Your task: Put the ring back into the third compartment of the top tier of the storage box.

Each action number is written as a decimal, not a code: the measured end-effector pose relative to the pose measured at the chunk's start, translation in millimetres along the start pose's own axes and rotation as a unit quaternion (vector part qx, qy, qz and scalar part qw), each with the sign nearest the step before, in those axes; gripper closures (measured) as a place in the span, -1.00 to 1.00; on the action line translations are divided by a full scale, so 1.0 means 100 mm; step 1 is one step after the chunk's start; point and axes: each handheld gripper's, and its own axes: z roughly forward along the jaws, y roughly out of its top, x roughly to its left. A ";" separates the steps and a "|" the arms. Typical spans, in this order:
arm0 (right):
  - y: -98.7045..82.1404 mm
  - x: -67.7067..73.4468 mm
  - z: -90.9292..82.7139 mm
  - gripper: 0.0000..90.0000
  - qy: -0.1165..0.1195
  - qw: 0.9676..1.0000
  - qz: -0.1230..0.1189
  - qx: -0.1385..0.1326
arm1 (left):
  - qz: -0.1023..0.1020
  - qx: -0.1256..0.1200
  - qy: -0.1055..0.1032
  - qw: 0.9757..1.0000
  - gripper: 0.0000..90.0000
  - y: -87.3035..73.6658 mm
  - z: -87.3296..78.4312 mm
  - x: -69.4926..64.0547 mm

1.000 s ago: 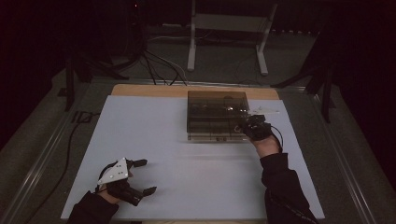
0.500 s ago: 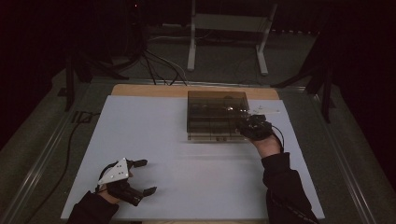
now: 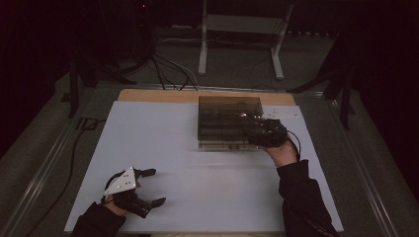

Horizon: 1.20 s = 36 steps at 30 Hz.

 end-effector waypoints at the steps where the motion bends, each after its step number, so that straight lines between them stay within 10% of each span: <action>1: 0.02 0.01 -0.01 -0.59 0.008 1.000 0.004 -0.002 | -0.001 0.001 0.000 1.000 -0.98 0.00 0.00 0.00; 15: 0.14 0.06 -0.13 -1.00 0.071 0.997 -0.007 -0.022 | -0.006 -0.003 0.002 1.000 -0.98 0.00 0.00 0.01; 36: 0.14 0.40 -0.20 -1.00 0.138 0.989 -0.036 -0.050 | -0.005 -0.004 0.001 1.000 -0.98 -0.01 -0.02 0.01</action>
